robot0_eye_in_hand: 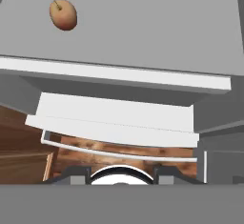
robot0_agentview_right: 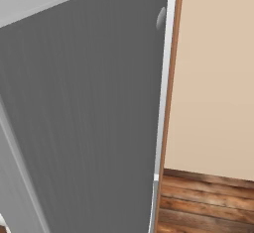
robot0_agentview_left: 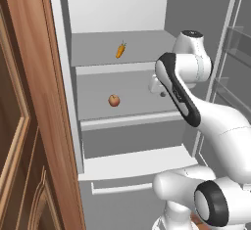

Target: Place the cold items (carrot and peach) from the fridge in one tupperware on the dining counter. Place the warm items (kebab skewer and hot dog) in the stove area in another tupperware.

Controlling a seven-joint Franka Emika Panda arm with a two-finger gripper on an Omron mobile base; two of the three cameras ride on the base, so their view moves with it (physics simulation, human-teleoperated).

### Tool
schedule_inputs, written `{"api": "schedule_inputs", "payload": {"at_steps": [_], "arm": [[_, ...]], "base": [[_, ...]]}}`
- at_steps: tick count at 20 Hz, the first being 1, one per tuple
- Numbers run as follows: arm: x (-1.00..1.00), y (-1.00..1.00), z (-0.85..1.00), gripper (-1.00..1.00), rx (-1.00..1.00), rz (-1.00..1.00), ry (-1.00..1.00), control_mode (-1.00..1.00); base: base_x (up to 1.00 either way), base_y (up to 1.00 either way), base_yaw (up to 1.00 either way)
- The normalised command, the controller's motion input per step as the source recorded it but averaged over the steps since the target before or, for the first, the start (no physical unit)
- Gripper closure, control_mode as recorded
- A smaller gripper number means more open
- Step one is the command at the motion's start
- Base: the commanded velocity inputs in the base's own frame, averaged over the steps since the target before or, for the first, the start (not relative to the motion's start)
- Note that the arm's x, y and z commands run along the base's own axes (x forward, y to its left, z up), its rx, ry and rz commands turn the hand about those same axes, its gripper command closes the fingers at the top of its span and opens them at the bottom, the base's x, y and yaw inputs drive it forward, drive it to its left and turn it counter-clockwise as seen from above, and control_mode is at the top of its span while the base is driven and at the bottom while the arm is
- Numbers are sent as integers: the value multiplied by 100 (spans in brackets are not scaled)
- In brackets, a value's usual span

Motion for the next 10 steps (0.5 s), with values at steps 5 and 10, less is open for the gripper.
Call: {"api": "schedule_inputs", "payload": {"at_steps": [5, 10], "arm": [[0, 31, -9, -100, 0, 0, -3, -100], [0, 74, -34, -100, 0, 0, -7, -100]], "base": [[0, 0, 0], [0, 0, 0]]}}
